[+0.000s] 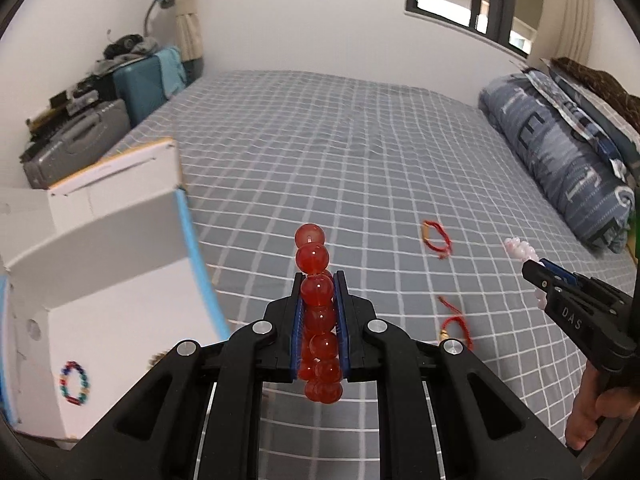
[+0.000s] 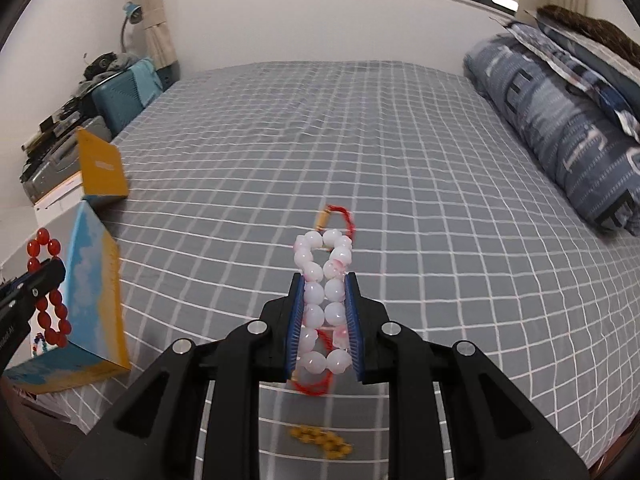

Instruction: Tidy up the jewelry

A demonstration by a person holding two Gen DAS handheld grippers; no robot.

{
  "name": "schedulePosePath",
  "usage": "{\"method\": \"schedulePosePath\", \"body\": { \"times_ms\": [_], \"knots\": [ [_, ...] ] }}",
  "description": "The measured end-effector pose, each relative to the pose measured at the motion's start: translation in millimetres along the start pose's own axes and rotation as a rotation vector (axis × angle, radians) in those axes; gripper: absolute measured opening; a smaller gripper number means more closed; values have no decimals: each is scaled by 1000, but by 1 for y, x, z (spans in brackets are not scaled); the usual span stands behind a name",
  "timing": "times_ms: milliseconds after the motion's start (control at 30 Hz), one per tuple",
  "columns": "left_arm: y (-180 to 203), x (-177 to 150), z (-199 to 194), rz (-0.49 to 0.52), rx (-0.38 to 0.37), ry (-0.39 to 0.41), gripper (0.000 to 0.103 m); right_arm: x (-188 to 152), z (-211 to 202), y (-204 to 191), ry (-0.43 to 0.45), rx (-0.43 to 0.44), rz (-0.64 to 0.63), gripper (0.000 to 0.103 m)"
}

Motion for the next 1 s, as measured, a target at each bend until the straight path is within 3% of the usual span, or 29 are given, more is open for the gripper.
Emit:
{"method": "schedulePosePath", "body": {
  "times_ms": [433, 733, 1000],
  "knots": [
    [-108, -3, -5, -92, 108, -28, 13, 23, 0, -129, 14, 103, -126, 19],
    [-179, -19, -4, -150, 179, -67, 13, 13, 6, -212, -9, 173, -208, 19],
    [-218, -37, 2, -202, 229, -105, 13, -5, 19, -276, -52, 221, -291, 19]
  ]
}}
Point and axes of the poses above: each gripper's, at about its wrist camera, not at the fingertips, and z roughly the way its jaws point, y to its right, x to its top, the point moved 3 cm from there along z, roughly the way its jaws point, and after that the axes turned 9 degrees about x, right-handed, at the moved point
